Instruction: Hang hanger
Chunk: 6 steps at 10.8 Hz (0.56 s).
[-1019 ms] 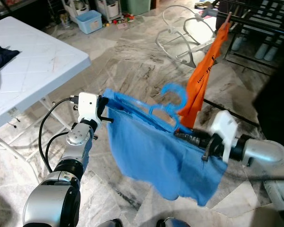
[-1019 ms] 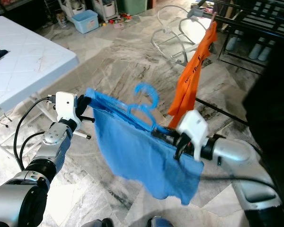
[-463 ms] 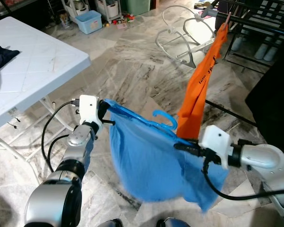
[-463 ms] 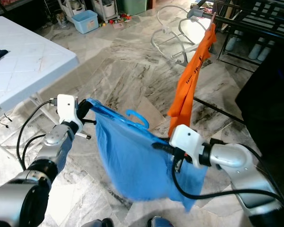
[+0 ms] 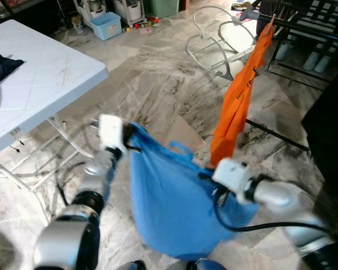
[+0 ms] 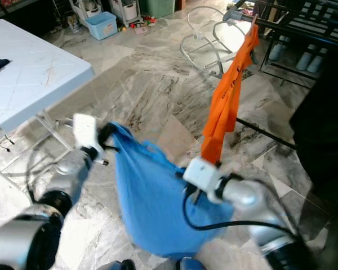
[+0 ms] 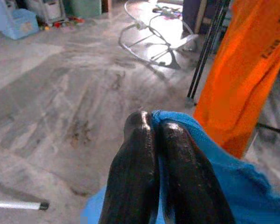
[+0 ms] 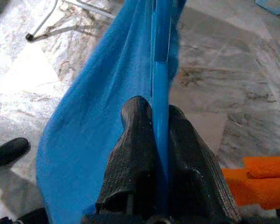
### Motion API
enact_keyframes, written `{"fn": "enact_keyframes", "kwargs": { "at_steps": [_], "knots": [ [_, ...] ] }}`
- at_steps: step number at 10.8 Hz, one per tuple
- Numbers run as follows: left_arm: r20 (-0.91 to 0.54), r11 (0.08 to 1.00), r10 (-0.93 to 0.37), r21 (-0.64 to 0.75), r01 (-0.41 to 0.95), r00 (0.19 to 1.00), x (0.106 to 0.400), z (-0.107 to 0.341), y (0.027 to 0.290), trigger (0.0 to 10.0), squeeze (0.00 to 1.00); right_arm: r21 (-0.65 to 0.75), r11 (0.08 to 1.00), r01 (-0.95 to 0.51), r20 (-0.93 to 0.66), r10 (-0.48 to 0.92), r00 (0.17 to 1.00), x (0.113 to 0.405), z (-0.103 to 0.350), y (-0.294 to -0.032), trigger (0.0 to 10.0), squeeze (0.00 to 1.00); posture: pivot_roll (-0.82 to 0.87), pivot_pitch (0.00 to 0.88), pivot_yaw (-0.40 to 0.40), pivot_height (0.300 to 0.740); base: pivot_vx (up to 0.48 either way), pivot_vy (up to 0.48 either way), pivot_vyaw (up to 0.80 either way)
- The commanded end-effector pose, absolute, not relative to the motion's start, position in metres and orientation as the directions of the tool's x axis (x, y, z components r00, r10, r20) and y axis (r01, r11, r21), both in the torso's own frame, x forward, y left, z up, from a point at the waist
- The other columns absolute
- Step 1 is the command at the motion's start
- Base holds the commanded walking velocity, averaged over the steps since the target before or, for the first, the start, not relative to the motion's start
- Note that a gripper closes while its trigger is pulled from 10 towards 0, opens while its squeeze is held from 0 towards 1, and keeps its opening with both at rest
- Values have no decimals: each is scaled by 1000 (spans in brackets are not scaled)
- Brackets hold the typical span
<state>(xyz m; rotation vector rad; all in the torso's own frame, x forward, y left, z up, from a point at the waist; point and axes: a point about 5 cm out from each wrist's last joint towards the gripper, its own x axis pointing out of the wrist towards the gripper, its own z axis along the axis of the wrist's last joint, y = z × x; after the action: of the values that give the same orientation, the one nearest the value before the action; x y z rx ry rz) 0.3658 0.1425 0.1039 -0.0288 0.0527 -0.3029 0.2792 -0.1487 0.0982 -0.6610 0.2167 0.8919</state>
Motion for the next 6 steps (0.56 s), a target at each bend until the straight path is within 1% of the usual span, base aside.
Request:
{"fn": "enact_keyframes", "kwargs": {
  "at_steps": [1,2,3,4,5,6],
  "knots": [
    [33,964,-262,-35,263,965,369,118,149,0,0,-454,403,-795,-432,681,592,277,99,-142,10000,0,-306,136,62,740,0,0,0],
    [23,969,-246,-33,246,969,371,119,152,0,0,-435,374,-819,-440,705,556,272,100,-143,10000,0,-305,137,60,740,0,0,0],
    [4,980,-199,-2,199,980,373,120,162,0,0,-398,357,-845,-445,731,518,264,104,-151,10000,0,-306,137,59,740,0,0,0],
    [-7,990,-138,20,138,990,375,123,177,0,0,-376,358,-854,-446,738,506,256,116,-172,10000,0,-307,138,60,740,0,0,0],
    [-18,996,-87,17,87,996,375,123,189,0,0,-353,368,-860,-450,739,501,250,125,-188,10000,0,-320,141,65,740,0,0,0],
    [-28,998,-57,4,57,998,375,123,196,0,0,-345,392,-853,-439,736,516,249,133,-199,10000,0,-324,140,67,740,0,0,0]
  ]
}}
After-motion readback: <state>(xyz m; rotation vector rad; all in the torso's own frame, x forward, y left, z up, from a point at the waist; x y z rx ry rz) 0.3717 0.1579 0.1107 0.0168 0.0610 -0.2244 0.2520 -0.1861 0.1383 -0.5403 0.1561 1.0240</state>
